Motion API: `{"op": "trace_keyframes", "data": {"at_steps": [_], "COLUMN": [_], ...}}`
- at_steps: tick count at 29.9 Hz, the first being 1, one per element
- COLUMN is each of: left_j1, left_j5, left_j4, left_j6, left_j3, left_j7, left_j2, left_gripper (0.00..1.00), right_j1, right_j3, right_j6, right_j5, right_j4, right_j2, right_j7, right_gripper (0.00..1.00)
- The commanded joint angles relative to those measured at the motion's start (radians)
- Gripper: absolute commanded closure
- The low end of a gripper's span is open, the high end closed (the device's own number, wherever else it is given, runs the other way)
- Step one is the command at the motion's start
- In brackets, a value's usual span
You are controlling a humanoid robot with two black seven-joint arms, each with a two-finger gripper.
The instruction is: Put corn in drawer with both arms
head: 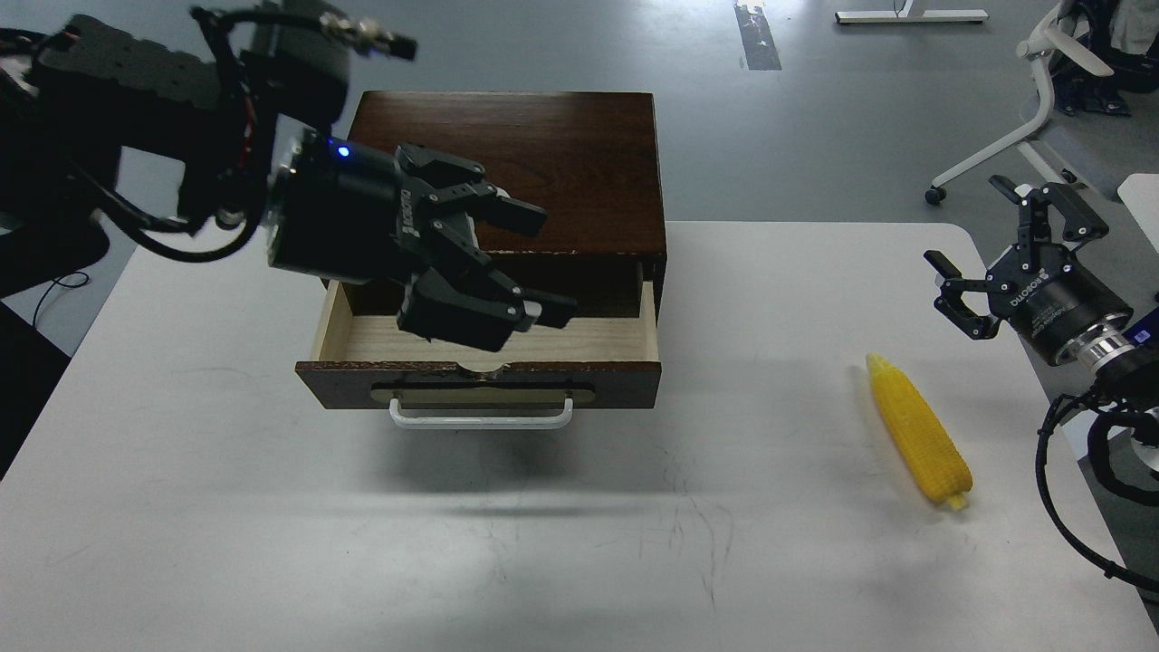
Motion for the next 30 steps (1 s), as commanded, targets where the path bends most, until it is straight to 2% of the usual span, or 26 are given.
{"op": "trace_keyframes", "data": {"at_steps": [1,5,8,11,14,16,21,24,30], "left_j1": [0.041,0.122,0.227,0.302,0.397,0.452,0.550,0.612,0.673], "left_j5": [-0.354,-0.639,-0.832,-0.934,-1.080,-1.182,-1.383,-1.409,-1.440], "left_j4": [0.086,0.134,0.151,0.152,0.167,0.177,0.291,0.347,0.368], "left_j6": [0.000,0.000,0.000,0.086,0.218,0.249,0.245,0.236,0.128], "left_j3": [-0.007,-0.007,-0.007,-0.008,-0.008,-0.010,-0.017,-0.021,-0.047], "left_j7": [-0.001,-0.001,-0.001,-0.001,-0.001,-0.001,-0.001,-0.001,-0.001], "left_j2": [0.044,0.076,0.084,0.093,0.092,0.090,0.083,0.081,0.070], "left_gripper": [0.01,0.01,0.01,0.01,0.01,0.01,0.01,0.01,0.01], "right_j1": [0.000,0.000,0.000,0.000,0.000,0.000,0.000,-0.003,-0.008], "right_j3": [-0.001,-0.003,-0.006,-0.009,-0.011,-0.011,-0.014,-0.014,-0.014], "right_j6": [0.000,0.000,0.000,0.000,0.000,0.000,0.000,0.000,0.000], "right_j5": [0.000,0.000,0.000,0.000,0.000,0.000,0.000,0.000,0.000], "right_j4": [0.000,0.000,0.000,0.002,0.000,0.000,0.002,0.002,0.002], "right_j2": [0.002,0.002,0.002,0.000,0.000,0.000,0.000,0.000,0.002], "right_j7": [0.000,0.000,0.000,0.000,0.000,0.000,0.000,0.000,0.000], "right_gripper": [0.00,0.00,0.00,0.00,0.00,0.00,0.00,0.00,0.00]}}
